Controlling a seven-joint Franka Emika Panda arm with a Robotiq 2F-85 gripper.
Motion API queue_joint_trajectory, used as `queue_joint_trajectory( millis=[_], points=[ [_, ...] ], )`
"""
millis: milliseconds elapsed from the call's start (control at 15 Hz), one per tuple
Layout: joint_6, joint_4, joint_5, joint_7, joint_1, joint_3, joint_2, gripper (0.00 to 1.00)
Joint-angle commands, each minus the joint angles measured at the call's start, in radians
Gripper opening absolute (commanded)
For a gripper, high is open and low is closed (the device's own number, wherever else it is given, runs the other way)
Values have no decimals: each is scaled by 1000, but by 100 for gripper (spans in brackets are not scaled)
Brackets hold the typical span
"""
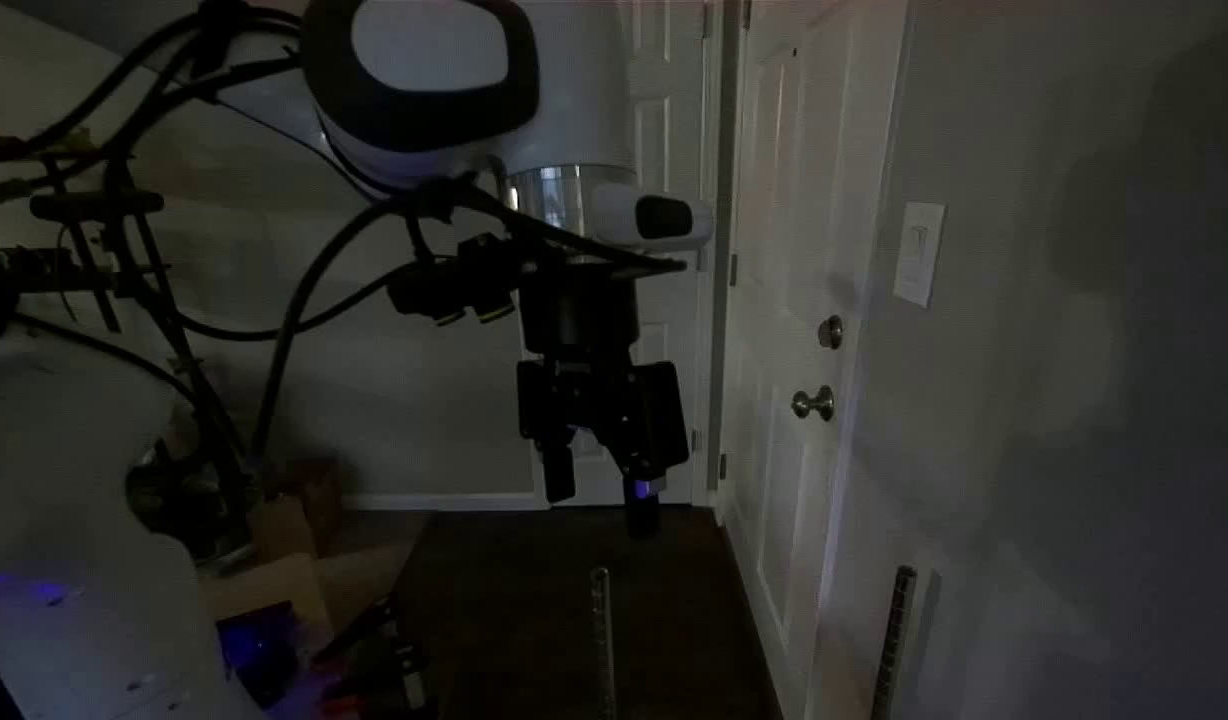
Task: Press the switch on top to turn on the light
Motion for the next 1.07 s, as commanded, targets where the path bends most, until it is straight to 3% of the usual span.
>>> queue_joint_trajectory(
  millis=[0,933,1000],
  points=[
    [-3,1,-1,1,3,-2,-1,100],
    [-3,1,-1,1,3,-2,-1,100],
    [6,-4,2,-6,8,-3,-4,75]
  ],
)
